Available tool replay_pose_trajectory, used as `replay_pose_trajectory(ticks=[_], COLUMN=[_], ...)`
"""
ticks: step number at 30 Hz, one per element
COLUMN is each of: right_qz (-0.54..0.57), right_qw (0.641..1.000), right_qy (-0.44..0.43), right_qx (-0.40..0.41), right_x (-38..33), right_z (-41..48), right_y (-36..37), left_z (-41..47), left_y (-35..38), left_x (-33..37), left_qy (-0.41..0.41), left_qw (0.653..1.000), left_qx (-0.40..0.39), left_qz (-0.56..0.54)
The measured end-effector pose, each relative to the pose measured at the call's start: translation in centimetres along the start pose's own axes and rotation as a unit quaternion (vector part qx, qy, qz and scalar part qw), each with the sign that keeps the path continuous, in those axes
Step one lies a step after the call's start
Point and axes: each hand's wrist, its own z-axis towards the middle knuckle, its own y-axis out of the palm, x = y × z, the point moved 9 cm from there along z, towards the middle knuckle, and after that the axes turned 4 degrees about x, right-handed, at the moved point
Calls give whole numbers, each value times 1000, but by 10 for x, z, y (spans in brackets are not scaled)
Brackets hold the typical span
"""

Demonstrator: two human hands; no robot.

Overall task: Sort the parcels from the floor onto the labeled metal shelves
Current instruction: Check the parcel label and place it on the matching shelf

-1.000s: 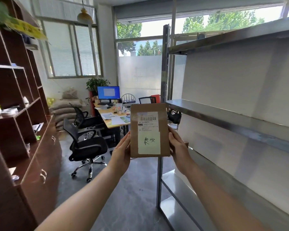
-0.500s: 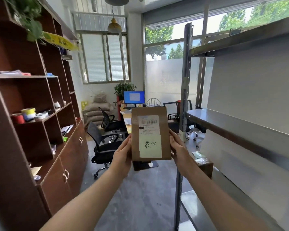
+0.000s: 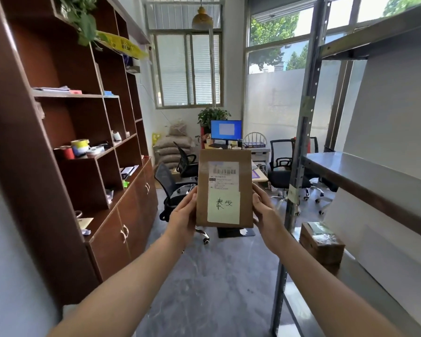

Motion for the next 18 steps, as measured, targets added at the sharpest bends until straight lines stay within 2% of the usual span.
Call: replay_pose_trajectory(ticks=[18], right_qz=[-17], right_qw=[1000], right_qy=[-17], right_qx=[12], right_x=[5], right_z=[84], right_y=[15], left_z=[88], left_y=[-1], left_x=[6], left_qy=[-9], left_qw=[1000], left_qx=[-25], left_qz=[-16])
